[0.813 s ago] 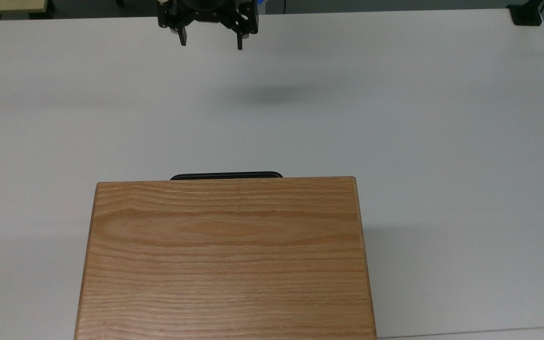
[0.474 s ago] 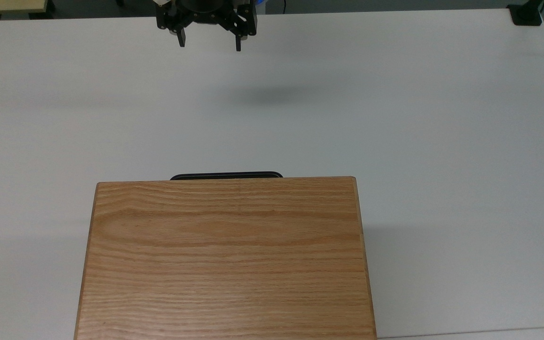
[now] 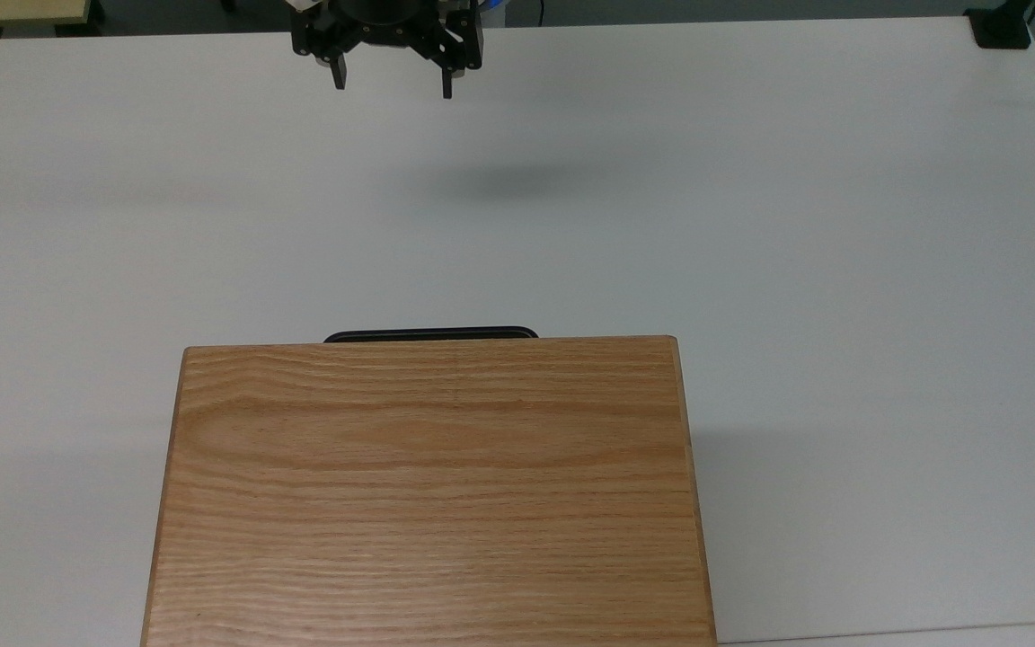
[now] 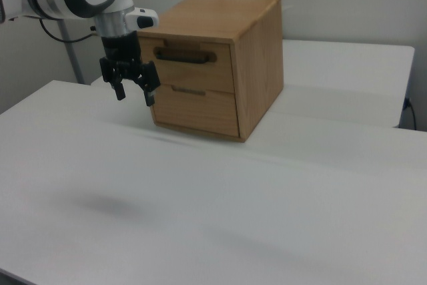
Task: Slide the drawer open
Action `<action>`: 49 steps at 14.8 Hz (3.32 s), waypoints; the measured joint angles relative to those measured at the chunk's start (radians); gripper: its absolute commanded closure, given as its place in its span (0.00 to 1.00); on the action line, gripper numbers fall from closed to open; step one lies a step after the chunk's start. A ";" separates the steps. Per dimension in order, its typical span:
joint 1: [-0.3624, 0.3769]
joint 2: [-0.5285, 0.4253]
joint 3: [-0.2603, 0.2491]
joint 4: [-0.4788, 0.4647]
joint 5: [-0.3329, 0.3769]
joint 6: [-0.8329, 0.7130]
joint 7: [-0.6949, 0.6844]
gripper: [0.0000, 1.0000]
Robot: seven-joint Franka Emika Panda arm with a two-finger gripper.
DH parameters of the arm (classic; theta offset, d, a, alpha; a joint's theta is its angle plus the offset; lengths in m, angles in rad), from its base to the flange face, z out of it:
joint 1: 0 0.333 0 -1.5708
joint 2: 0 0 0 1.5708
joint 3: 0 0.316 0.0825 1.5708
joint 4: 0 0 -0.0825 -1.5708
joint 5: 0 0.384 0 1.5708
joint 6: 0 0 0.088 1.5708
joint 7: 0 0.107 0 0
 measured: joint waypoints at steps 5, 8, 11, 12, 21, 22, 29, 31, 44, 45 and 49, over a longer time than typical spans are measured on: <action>0.006 0.018 0.000 0.001 -0.038 0.000 -0.006 0.00; 0.010 0.026 0.002 0.006 -0.035 0.000 0.017 0.00; 0.010 0.026 0.002 0.010 0.015 0.010 0.220 0.00; 0.010 0.027 0.002 0.010 0.034 0.021 0.297 0.00; 0.006 0.040 -0.031 0.000 0.098 0.330 0.917 0.00; 0.006 0.041 -0.055 0.000 0.115 0.386 0.975 0.00; 0.040 0.066 -0.088 -0.001 0.135 0.607 1.165 0.10; 0.054 0.103 -0.091 -0.001 0.135 0.672 1.185 0.13; 0.116 0.232 -0.094 0.002 0.135 0.948 1.218 0.63; 0.116 0.232 -0.094 0.002 0.135 0.948 1.220 0.67; 0.117 0.233 -0.094 0.005 0.135 0.960 1.245 0.77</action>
